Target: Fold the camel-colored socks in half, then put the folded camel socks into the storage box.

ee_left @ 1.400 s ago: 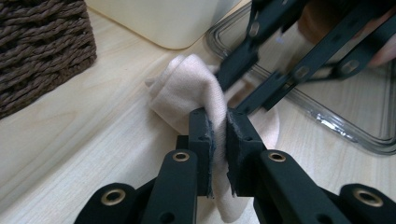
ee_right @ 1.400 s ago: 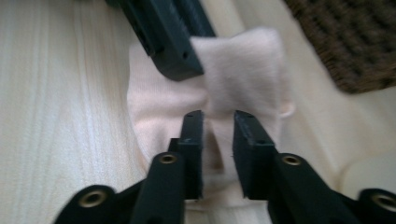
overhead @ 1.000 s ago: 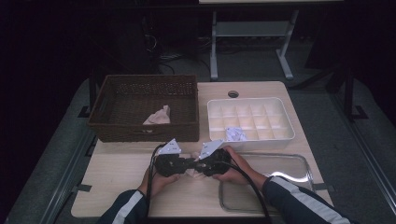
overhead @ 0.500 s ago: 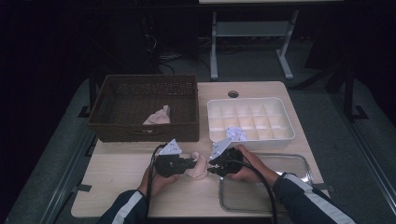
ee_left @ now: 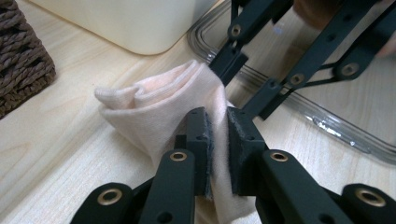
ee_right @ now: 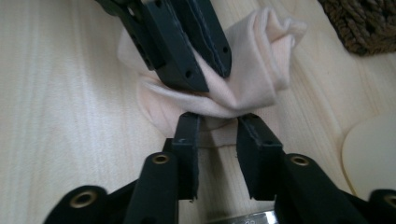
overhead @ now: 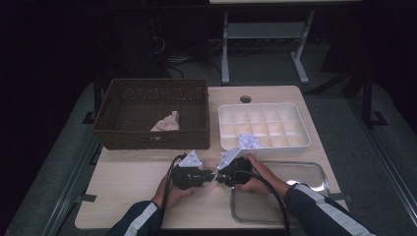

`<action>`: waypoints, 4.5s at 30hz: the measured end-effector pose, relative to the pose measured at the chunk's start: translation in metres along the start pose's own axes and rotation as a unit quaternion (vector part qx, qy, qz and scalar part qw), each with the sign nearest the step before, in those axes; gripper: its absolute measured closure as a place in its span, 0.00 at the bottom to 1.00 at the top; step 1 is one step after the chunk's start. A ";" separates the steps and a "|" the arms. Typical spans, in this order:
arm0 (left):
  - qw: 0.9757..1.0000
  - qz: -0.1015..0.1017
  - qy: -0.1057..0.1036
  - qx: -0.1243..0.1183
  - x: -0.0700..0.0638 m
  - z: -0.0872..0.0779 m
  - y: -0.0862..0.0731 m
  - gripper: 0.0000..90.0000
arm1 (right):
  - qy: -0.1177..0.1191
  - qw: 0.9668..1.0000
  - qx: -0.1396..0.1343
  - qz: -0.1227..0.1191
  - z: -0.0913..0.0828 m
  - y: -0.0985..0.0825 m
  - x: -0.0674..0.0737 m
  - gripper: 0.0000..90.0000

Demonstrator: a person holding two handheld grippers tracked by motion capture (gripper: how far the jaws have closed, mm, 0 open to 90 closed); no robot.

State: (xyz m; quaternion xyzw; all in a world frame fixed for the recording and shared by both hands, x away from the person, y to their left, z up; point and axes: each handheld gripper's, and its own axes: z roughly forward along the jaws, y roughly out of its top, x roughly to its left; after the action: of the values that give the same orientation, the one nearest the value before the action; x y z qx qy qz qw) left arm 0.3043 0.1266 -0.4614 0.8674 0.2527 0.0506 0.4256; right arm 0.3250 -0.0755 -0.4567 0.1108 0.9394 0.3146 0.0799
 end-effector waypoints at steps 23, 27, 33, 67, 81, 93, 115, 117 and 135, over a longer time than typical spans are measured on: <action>0.999 0.002 -0.040 -0.018 -0.005 -0.016 0.002 0.59 | -0.030 0.996 -0.047 0.064 -0.008 0.006 -0.009 0.82; 0.999 -0.037 0.004 -0.038 0.000 -0.029 0.003 0.55 | -0.032 0.997 -0.042 0.058 -0.008 0.006 -0.010 0.81; 0.998 -0.057 0.023 -0.005 0.000 -0.018 -0.004 0.41 | -0.036 0.997 -0.040 0.050 -0.007 0.006 -0.009 0.81; 0.996 0.043 -0.055 0.051 -0.021 -0.008 -0.017 0.70 | 0.065 0.997 -0.035 0.039 0.001 0.003 -0.007 0.31; 0.996 0.047 -0.063 0.052 -0.019 -0.009 -0.018 0.65 | 0.134 0.990 -0.049 0.024 0.003 0.002 -0.002 0.70; 0.996 0.066 0.021 0.062 -0.003 -0.047 -0.027 0.31 | 0.095 0.994 -0.043 0.043 -0.011 0.001 -0.004 0.73; 0.997 0.022 0.069 0.029 0.043 -0.060 -0.061 0.16 | 0.054 0.997 -0.032 0.049 -0.027 -0.006 -0.015 0.73; 0.997 0.021 0.071 0.028 0.043 -0.060 -0.061 0.16 | 0.051 0.997 -0.031 0.050 -0.029 -0.005 -0.015 0.73; 0.997 0.022 0.069 0.031 0.045 -0.059 -0.060 0.15 | 0.027 0.998 -0.031 0.043 -0.052 -0.008 -0.008 0.72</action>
State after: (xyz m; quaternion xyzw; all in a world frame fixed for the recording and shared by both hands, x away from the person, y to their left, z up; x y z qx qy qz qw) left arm 0.3016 0.2207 -0.4760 0.8799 0.2637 0.1118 0.3791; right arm 0.3201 -0.1139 -0.4204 0.1396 0.9253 0.3499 0.0441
